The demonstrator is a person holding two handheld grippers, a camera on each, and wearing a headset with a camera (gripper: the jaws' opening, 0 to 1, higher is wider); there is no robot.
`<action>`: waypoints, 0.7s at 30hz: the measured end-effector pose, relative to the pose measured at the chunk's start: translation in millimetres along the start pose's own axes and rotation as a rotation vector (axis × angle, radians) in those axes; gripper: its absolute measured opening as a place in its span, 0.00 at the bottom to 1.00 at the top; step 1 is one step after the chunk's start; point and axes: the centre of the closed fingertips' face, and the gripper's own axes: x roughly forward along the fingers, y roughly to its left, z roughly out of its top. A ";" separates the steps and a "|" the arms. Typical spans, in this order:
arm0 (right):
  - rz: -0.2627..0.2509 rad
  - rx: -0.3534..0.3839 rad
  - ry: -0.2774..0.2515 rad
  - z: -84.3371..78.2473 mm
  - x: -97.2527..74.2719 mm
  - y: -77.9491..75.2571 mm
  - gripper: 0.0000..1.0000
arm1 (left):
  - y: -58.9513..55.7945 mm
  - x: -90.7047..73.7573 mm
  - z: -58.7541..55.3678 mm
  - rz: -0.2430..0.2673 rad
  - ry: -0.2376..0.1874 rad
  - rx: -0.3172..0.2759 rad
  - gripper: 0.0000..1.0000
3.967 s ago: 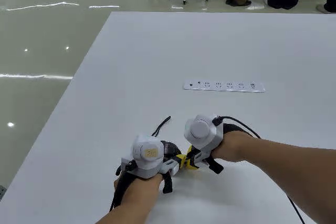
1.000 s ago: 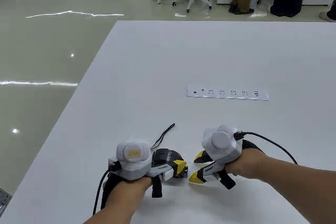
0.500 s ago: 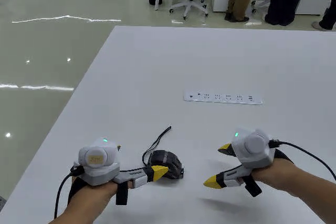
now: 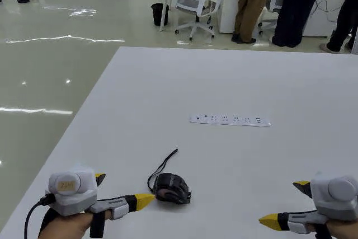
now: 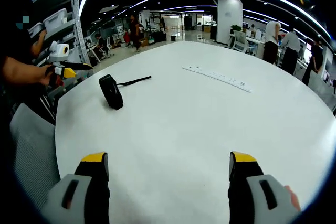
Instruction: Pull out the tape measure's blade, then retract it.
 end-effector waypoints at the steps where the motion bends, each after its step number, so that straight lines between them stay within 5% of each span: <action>1: -0.019 0.009 -0.010 -4.0 -9.2 -5.2 0.98 | 0.4 -3.6 0.9 0.001 -0.004 0.007 0.99; 7: -0.072 0.049 -0.023 -20.3 -43.5 -15.5 0.98 | 8.2 -21.2 -0.7 0.016 -0.005 0.008 0.99; 12: -0.126 0.085 -0.104 -16.3 -73.0 -22.3 1.00 | 6.9 -35.3 -1.0 0.008 -0.010 0.025 0.99; 21: -0.152 0.085 -0.096 -23.5 -102.4 -15.8 1.00 | 7.5 -64.5 7.9 0.017 -0.033 0.032 0.99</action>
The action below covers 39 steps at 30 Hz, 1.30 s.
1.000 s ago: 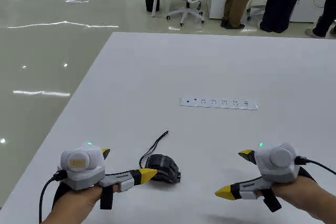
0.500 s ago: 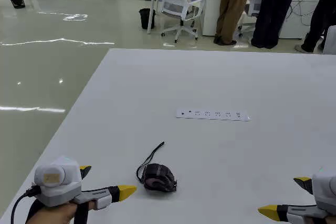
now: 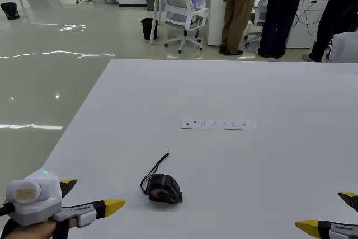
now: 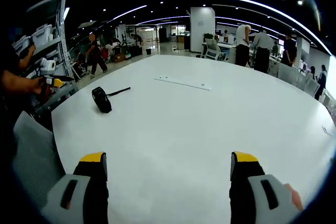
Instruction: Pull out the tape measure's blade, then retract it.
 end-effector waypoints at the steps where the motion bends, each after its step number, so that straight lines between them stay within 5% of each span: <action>1: -0.008 -0.003 0.000 -0.6 -2.1 -0.2 1.00 | 5.9 0.2 -1.9 0.001 0.004 0.013 0.99; 9: -0.027 -0.024 -0.007 -3.6 -29.4 3.7 1.00 | 2.8 -21.9 -1.4 -0.019 -0.002 0.049 0.99; 12: -0.037 0.022 -0.031 -3.6 -42.2 1.5 1.00 | 0.2 -29.5 -4.6 -0.041 0.003 0.055 0.99; 17: -0.039 0.021 -0.006 -17.3 -48.6 2.9 1.00 | 5.3 -37.8 -1.2 -0.025 -0.009 0.035 0.99; 33: -0.041 0.016 0.024 -24.4 -45.6 -0.4 0.99 | 0.4 -31.3 1.1 -0.062 0.006 0.005 0.99; 39: -0.044 0.022 0.022 -23.8 -40.7 -4.0 0.99 | 7.5 -28.0 3.5 -0.052 0.001 0.004 0.99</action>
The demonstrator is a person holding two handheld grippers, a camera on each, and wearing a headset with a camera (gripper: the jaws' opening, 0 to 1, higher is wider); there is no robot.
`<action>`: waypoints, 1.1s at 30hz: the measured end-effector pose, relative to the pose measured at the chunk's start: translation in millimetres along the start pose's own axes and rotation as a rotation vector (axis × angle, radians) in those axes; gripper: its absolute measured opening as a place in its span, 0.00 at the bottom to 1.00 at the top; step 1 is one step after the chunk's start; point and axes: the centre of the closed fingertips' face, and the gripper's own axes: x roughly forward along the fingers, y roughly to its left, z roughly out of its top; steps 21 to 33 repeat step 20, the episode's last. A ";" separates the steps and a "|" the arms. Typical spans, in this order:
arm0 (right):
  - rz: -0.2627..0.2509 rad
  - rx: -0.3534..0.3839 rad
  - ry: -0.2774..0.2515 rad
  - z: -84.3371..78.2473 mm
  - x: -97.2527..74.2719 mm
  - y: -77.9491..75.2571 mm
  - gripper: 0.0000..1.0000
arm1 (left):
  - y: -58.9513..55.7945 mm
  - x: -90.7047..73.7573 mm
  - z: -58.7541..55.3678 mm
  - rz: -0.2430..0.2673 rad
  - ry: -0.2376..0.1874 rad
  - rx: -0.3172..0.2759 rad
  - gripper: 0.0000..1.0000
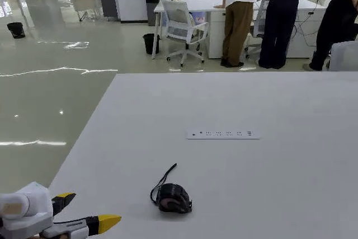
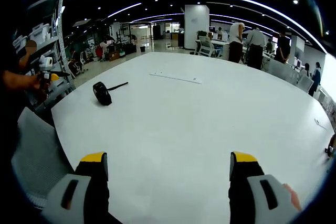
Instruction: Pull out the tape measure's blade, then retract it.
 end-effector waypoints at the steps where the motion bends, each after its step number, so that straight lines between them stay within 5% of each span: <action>1: 0.000 0.004 0.003 -1.1 0.9 1.0 0.99 | 1.9 1.3 0.3 0.000 0.005 0.003 0.99; 33: -0.006 0.008 0.031 -18.2 3.1 0.4 0.98 | 0.7 13.4 -4.3 -0.034 0.049 0.024 0.99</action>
